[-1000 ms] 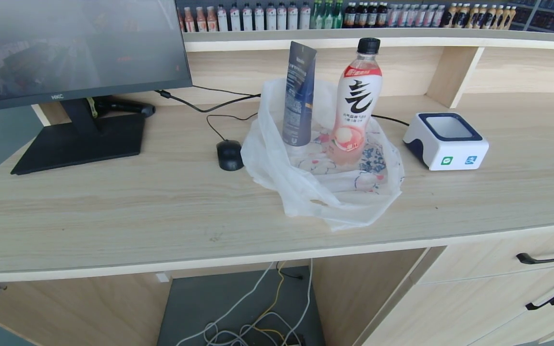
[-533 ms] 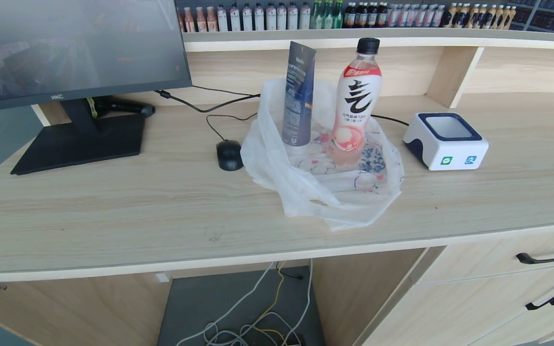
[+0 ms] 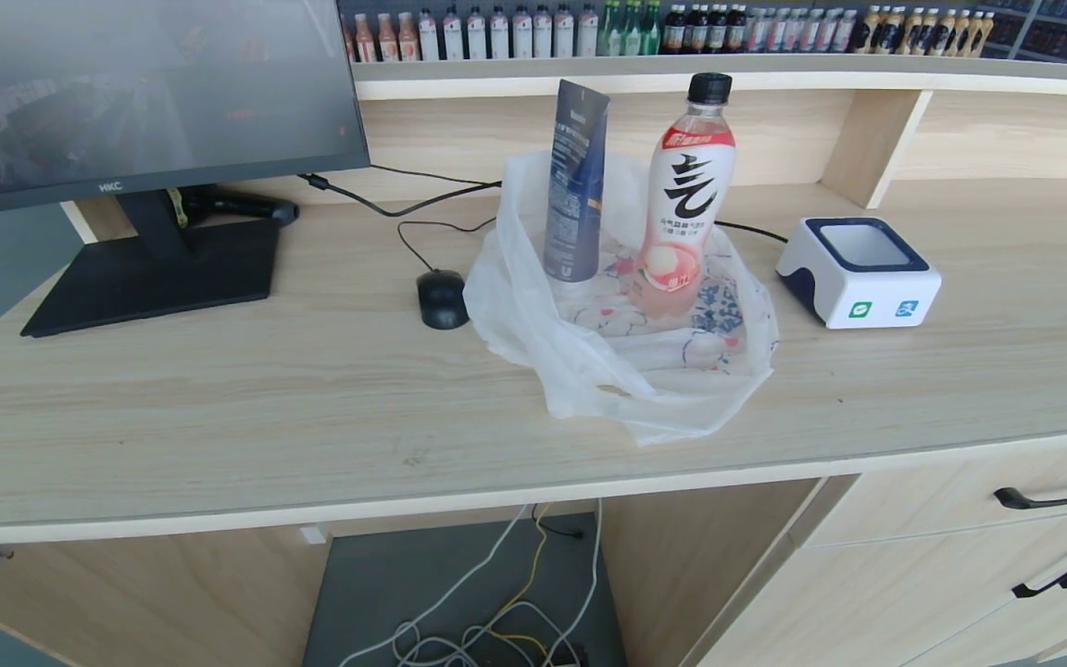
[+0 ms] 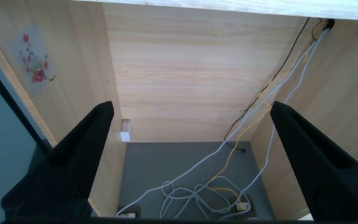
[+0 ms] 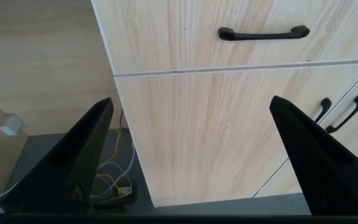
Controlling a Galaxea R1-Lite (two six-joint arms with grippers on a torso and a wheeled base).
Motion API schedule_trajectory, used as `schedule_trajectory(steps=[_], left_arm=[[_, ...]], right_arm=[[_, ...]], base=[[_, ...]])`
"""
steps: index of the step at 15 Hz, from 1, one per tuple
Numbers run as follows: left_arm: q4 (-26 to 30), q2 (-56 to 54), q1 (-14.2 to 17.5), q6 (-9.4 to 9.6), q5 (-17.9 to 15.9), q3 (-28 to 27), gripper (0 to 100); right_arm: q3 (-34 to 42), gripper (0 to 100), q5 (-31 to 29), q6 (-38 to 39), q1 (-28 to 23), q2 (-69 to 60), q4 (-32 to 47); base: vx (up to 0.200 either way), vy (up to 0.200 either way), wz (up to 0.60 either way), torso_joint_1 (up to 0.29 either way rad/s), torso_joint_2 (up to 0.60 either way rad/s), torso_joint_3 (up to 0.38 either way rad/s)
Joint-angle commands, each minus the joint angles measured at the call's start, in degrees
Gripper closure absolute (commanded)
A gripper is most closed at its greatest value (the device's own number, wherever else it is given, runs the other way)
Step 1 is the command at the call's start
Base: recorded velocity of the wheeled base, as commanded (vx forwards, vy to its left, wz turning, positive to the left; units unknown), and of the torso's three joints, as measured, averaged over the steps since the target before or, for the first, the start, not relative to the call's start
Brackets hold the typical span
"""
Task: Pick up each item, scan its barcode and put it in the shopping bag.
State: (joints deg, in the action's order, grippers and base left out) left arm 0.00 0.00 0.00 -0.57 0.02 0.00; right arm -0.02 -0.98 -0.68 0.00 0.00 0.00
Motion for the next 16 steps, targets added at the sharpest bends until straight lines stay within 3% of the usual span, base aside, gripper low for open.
schedule_trajectory(steps=[1,14,16], left_arm=[[0.0,0.0,0.0,-0.13,0.0,0.0,0],[0.0,0.0,0.0,-0.13,0.0,0.0,0],[0.0,0.0,0.0,-0.22,0.0,0.0,0]], right_arm=[[0.0,0,0.0,0.2,0.0,0.1,0.0],[0.0,0,0.0,0.1,0.0,0.1,0.0],[0.0,0,0.0,0.2,0.0,0.1,0.0]], base=[[0.000,0.000,0.00,0.000,0.00,0.000],[-0.015,0.000,0.00,-0.001,0.00,0.000],[-0.200,0.000,0.00,0.007,0.00,0.002]])
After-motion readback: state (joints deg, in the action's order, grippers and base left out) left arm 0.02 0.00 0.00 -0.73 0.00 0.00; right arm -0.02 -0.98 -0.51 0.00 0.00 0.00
